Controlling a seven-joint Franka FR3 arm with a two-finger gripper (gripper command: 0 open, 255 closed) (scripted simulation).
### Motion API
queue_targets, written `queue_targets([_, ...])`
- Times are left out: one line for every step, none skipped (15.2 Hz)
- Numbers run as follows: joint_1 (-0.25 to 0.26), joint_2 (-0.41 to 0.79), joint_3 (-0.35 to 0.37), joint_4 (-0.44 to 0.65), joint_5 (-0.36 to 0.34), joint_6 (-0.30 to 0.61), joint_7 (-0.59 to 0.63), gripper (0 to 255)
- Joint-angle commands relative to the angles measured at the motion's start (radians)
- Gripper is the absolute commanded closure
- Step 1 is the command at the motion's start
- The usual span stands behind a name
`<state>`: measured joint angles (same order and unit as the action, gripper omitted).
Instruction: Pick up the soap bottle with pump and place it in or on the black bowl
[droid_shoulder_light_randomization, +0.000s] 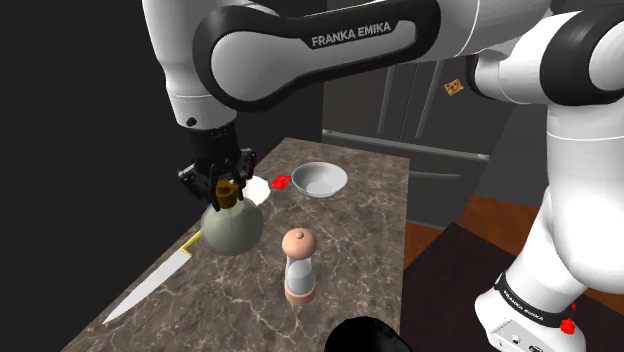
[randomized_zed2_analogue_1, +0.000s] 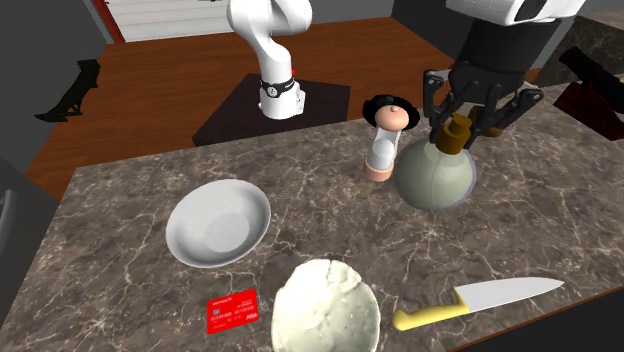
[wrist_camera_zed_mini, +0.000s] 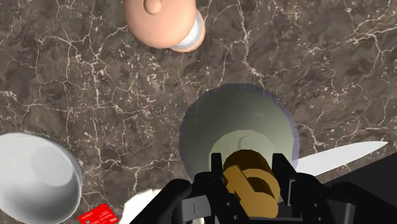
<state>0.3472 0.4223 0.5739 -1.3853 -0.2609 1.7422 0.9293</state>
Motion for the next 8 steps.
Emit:
queue_targets([0.005,0.002,0.001,0.031,0.0,-0.029,-0.003,255])
queue_targets([0.007,0.003,0.001,0.047,0.0,-0.043,-0.004,255])
queue_targets([0.01,0.005,0.001,0.062,-0.001,-0.057,-0.005,255])
queue_targets([0.01,0.004,0.001,0.062,0.0,-0.057,-0.005,255])
queue_targets([-0.003,-0.039,0.01,0.006,0.018,-0.041,0.001,255])
queue_targets([-0.015,-0.081,0.019,-0.047,0.038,-0.026,0.006,255])
queue_targets([-0.025,-0.122,0.028,-0.096,0.058,-0.013,0.01,255])
queue_targets([-0.034,-0.163,0.035,-0.143,0.078,-0.002,0.012,255])
